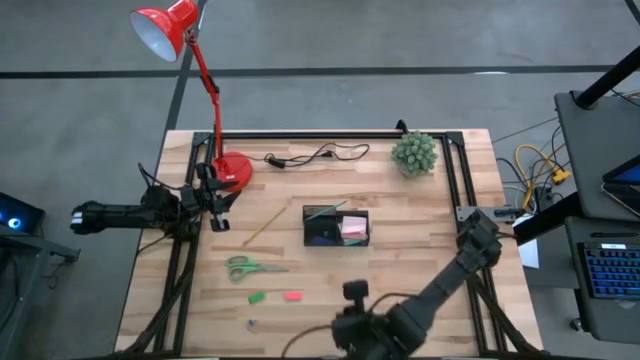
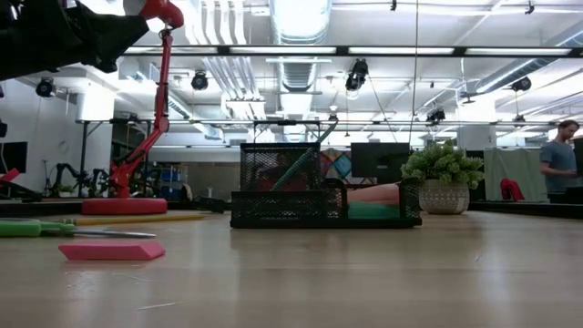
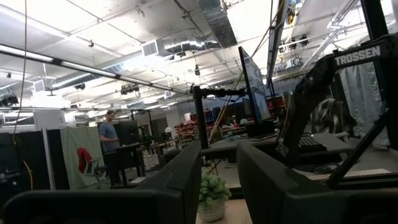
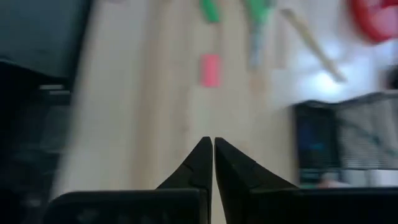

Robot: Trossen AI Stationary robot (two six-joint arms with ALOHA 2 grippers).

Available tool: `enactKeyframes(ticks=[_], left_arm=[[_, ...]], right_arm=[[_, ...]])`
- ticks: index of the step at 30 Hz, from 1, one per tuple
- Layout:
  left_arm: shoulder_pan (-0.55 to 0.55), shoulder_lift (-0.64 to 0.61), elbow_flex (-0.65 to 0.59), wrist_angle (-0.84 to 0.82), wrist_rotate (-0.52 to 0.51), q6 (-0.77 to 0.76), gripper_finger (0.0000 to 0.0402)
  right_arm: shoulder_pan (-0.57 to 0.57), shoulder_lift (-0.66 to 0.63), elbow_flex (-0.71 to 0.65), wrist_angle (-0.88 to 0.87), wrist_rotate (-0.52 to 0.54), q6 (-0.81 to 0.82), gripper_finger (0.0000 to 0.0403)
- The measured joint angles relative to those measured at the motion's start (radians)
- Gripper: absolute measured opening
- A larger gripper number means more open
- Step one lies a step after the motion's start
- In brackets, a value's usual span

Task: Pick and place office supplies into organizer
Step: Put the yellow pencil into the black desk organizer

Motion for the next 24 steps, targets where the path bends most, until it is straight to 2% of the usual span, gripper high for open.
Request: enactKeyframes(ticks=[4,7,9,12,15,20,24], left_arm=[[0.0,0.002,0.0,-0.001,0.0,0.0,0.0089],[0.0,0.002,0.0,0.0,0.0,0.0,0.0089],[0.0,0.002,0.0,0.0,0.0,-0.001,0.0089],[0.0,0.001,0.0,0.0,0.0,-0.001,0.0089],[0.0,0.001,0.0,0.0,0.0,0.0,0.0089],[0.0,0.0,0.0,0.0,0.0,0.001,0.0089],[0.0,0.0,0.0,0.001,0.0,0.001,0.0089]], right_arm=[[0.047,-0.001,0.0,0.147,-0.137,-0.048,0.0009],[0.072,-0.001,0.0,0.281,-0.271,-0.157,0.0009],[0.083,-0.001,0.0,0.326,-0.314,-0.246,0.0009],[0.087,-0.003,-0.001,0.298,-0.254,-0.314,0.0008],[0.069,-0.007,-0.029,0.258,-0.171,-0.307,0.0008],[0.009,-0.043,-0.154,0.297,-0.211,-0.276,0.0008],[-0.042,-0.119,-0.312,0.463,-0.283,-0.303,0.0008]])
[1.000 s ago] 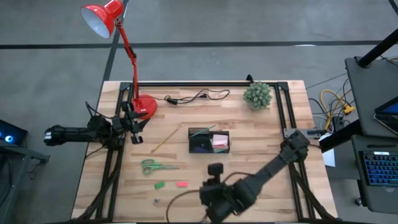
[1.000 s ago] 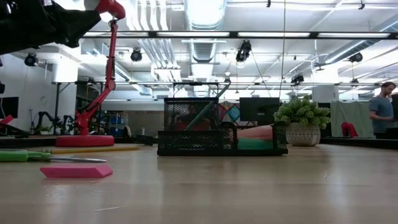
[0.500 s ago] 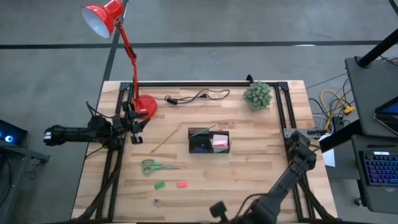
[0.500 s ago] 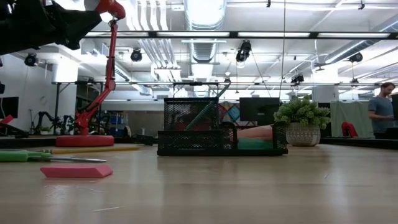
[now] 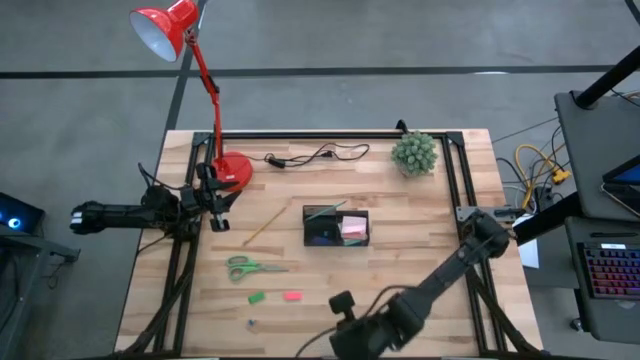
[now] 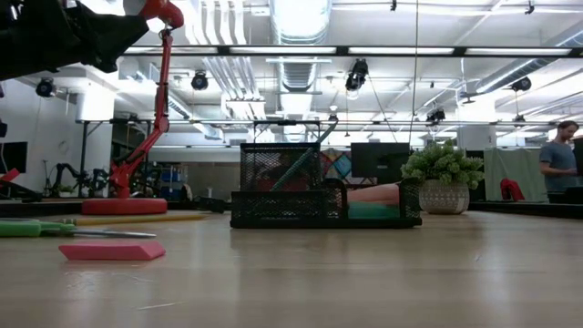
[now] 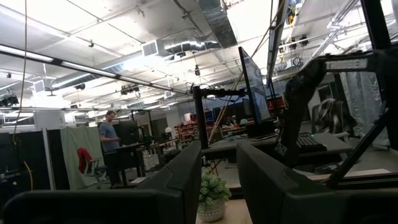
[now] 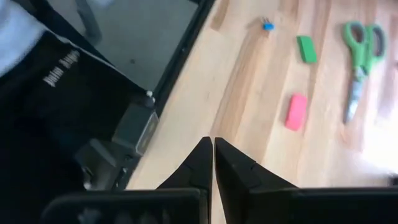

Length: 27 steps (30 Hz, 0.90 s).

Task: Pick and place office supplies into organizer
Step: Put the yellow pencil into the black desk organizer

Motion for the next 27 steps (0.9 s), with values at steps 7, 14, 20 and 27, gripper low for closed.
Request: enactKeyframes(ticks=[7,14,20,27], left_arm=[[0.0,0.0,0.0,0.0,0.0,0.0,0.0089],[0.0,0.001,0.0,0.0,0.0,0.0,0.0089],[0.0,0.001,0.0,-0.002,0.0,0.0,0.0089],[0.0,0.018,0.0,-0.003,0.0,-0.001,0.0089]], right_arm=[[-0.09,-0.2,-0.341,0.362,-0.067,-0.088,0.0008],[-0.188,-0.428,-0.69,0.719,-0.056,-0.218,0.0008],[-0.246,-0.656,-0.998,1.003,-0.056,-0.38,0.0008],[-0.392,-0.943,-1.253,1.135,-0.062,-0.462,0.0008]])
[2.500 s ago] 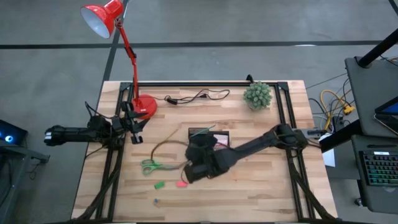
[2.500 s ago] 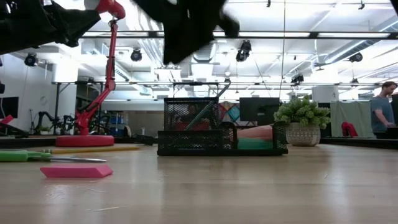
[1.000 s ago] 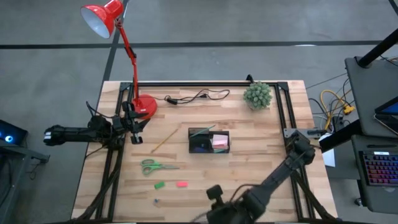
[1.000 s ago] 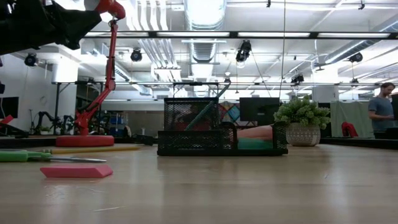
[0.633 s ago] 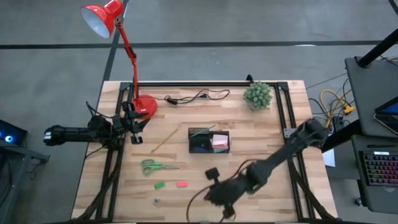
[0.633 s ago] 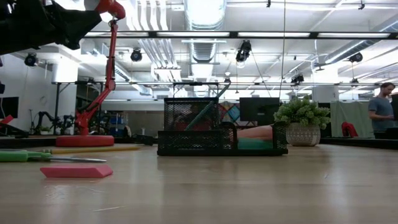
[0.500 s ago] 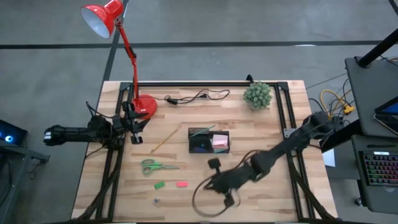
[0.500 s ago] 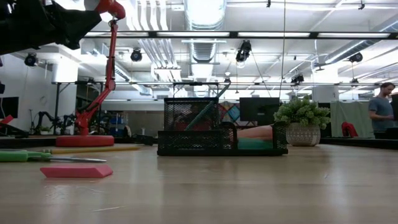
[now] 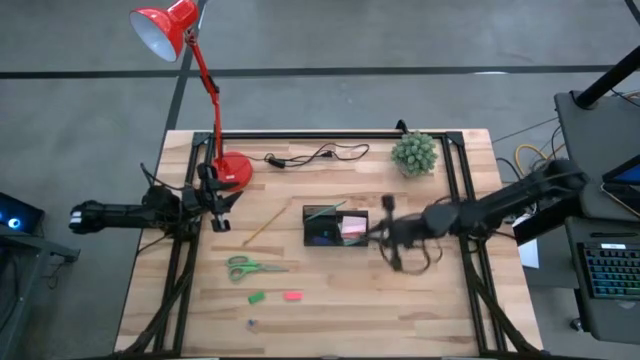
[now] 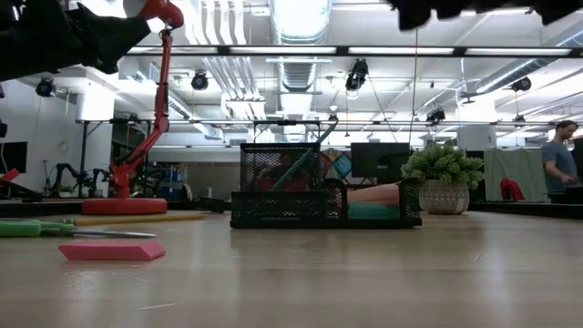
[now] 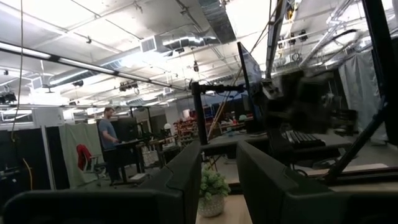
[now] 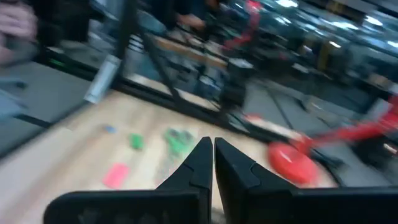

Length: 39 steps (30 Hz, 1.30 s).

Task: Pick and place office supplies into organizer
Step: Put the yellow pencil into the black desk organizer

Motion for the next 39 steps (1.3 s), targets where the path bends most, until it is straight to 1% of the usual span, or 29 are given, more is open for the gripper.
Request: enactKeyframes(ticks=[4,6,10,15,17,22,24,26,28,30,32,35,39], left_arm=[[0.0,0.021,0.0,-0.007,0.0,0.0,0.0089],[0.0,0.037,0.0,-0.006,0.0,0.0,0.0089],[0.0,0.07,0.0,-0.007,0.0,0.0,0.0089],[0.0,0.105,0.0,-0.006,0.0,0.0,0.0089],[0.0,0.117,0.0,-0.006,0.0,0.0,0.0089],[0.0,0.144,0.0,-0.004,0.0,-0.001,0.0089],[0.0,0.153,0.0,-0.005,-0.001,-0.001,0.0089],[0.0,0.163,0.0,0.003,-0.024,-0.003,0.0089],[0.0,0.172,0.0,0.001,-0.064,-0.004,0.0089],[0.0,0.182,0.001,-0.002,-0.082,-0.012,0.0093],[0.0,0.196,0.012,-0.058,-0.084,-0.053,0.0106],[0.0,0.221,0.065,-0.177,-0.084,-0.149,0.0136],[0.0,0.271,0.15,-0.387,-0.11,-0.333,0.0176]], right_arm=[[-0.046,-0.226,-0.068,-0.153,0.03,-0.011,0.0008],[-0.045,-0.339,-0.113,-0.179,0.039,-0.012,0.0008],[-0.043,-0.519,-0.219,-0.174,0.03,-0.022,0.0008],[-0.044,-0.646,-0.34,-0.096,0.023,-0.112,0.0008],[-0.046,-0.672,-0.377,-0.072,0.027,-0.164,0.0008],[-0.048,-0.674,-0.408,-0.067,0.129,-0.197,0.0008],[-0.048,-0.671,-0.397,-0.066,0.127,-0.218,0.0008],[-0.047,-0.67,-0.374,-0.056,0.123,-0.226,0.0008],[-0.047,-0.669,-0.346,-0.042,0.123,-0.208,0.0008],[-0.047,-0.669,-0.319,-0.047,0.124,-0.175,0.0008],[-0.048,-0.669,-0.295,-0.051,0.126,-0.167,0.0008],[-0.048,-0.668,-0.266,-0.053,0.127,-0.172,0.0008],[-0.048,-0.668,-0.246,-0.054,0.127,-0.174,0.0008]])
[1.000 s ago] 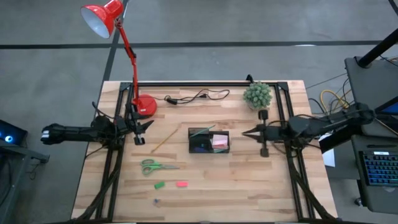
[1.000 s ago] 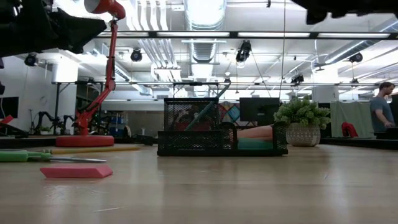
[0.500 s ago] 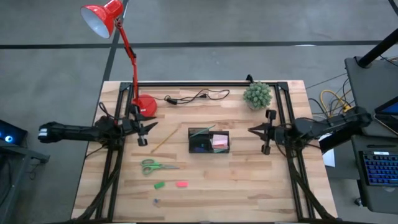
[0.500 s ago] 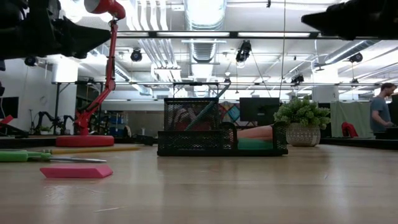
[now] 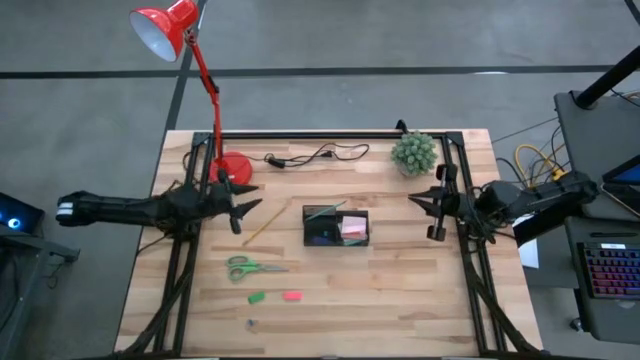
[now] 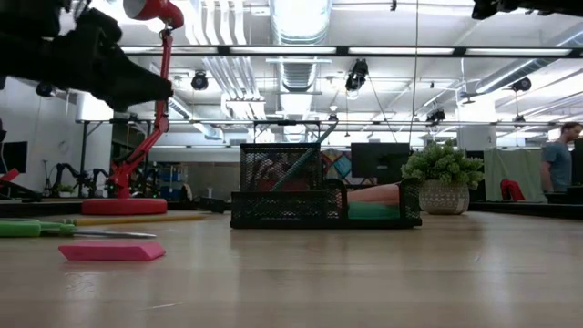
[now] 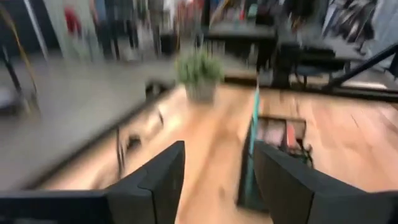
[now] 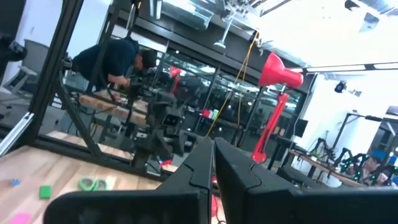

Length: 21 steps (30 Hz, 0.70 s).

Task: Pick and place office supplies into organizer
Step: Put the yellow pencil into the black desk organizer

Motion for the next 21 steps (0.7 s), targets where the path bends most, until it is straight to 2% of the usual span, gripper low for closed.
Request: enactKeyframes(ticks=[3,7,12,15,21], left_arm=[[0.0,0.066,0.092,-0.202,0.024,-0.176,0.0183],[0.0,0.195,0.235,-0.45,0.109,-0.363,0.0179],[-0.001,0.4,0.366,-0.537,0.194,-0.493,0.0173],[-0.001,0.53,0.419,-0.556,0.194,-0.507,0.0173],[0.0,0.744,0.547,-0.849,0.083,-0.532,0.0173]], right_arm=[[0.0,0.0,0.002,-0.005,0.0,-0.013,0.0008],[0.0,0.0,-0.007,-0.006,0.0,-0.105,0.0008],[0.0,0.0,-0.009,-0.005,0.0,-0.155,0.0008],[0.0,0.0,-0.009,-0.005,0.0,-0.155,0.0008],[0.0,0.0,-0.01,-0.008,0.0,-0.127,0.0008]])
